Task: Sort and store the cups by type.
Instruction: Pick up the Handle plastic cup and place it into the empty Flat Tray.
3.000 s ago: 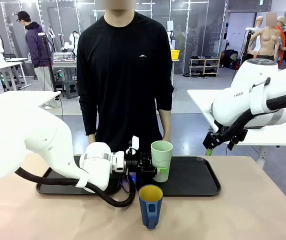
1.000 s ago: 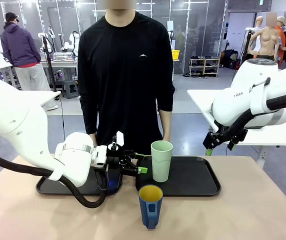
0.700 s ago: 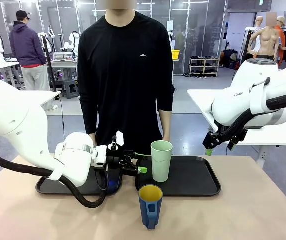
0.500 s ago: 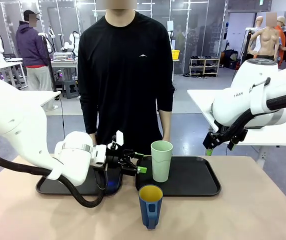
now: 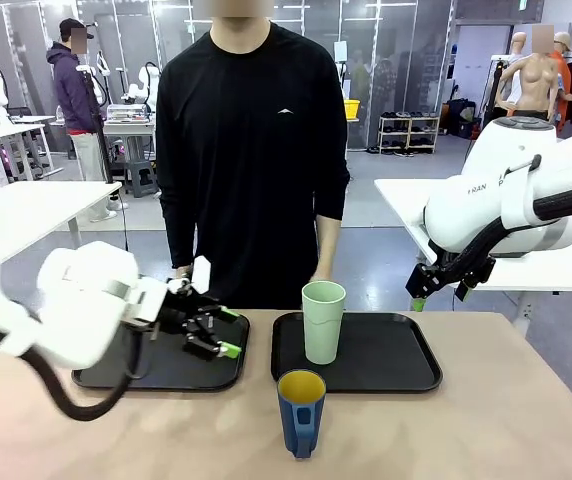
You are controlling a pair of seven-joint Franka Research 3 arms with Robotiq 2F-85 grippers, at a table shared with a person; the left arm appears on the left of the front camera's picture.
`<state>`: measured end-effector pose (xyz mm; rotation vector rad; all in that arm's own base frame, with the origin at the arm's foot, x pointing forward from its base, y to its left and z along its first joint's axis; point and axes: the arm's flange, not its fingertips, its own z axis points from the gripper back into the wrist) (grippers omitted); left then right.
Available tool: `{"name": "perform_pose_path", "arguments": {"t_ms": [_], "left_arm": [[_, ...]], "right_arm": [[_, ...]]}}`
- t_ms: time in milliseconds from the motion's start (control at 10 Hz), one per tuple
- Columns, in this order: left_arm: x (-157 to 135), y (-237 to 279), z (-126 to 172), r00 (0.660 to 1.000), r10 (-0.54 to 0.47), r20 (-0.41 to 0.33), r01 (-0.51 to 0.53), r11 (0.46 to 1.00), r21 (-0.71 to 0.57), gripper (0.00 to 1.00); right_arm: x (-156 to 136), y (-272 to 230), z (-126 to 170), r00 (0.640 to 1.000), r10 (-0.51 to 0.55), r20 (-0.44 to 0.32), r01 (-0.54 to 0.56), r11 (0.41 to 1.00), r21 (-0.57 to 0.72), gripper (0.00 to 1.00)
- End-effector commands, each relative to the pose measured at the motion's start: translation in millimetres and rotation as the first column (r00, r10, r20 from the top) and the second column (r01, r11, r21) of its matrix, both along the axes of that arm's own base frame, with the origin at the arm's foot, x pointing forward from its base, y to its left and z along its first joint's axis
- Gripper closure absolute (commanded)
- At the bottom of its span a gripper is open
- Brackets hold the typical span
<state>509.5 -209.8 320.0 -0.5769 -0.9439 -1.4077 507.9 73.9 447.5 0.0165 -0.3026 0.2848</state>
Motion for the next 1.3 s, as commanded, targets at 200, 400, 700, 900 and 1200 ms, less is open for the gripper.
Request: {"name": "perform_pose_path", "arguments": {"t_ms": [200, 400, 700, 900, 1200], "left_arm": [[-58, 92, 26, 0.986, 0.164, 0.009, -0.161, 0.954, 0.251, 0.00], [-76, 147, 30, 0.971, 0.237, 0.020, -0.228, 0.903, 0.363, 0.00], [-101, 210, 32, 0.942, 0.335, -0.015, -0.288, 0.834, 0.471, 0.00], [-117, 227, 40, 0.947, 0.317, -0.046, -0.255, 0.835, 0.488, 0.00], [-121, 228, 42, 0.960, 0.262, -0.097, -0.188, 0.863, 0.469, 0.00]], "right_arm": [[-1, -1, 0, 1.000, -0.002, 0.010, 0.002, 1.000, 0.005, 0.00], [-1, -1, 0, 1.000, -0.002, 0.010, 0.002, 1.000, 0.005, 0.00], [-1, -1, 0, 1.000, -0.002, 0.010, 0.002, 1.000, 0.005, 0.00], [-1, -1, 0, 1.000, -0.002, 0.010, 0.002, 1.000, 0.005, 0.00], [-1, -1, 0, 1.000, -0.002, 0.010, 0.002, 1.000, 0.005, 0.00]]}}
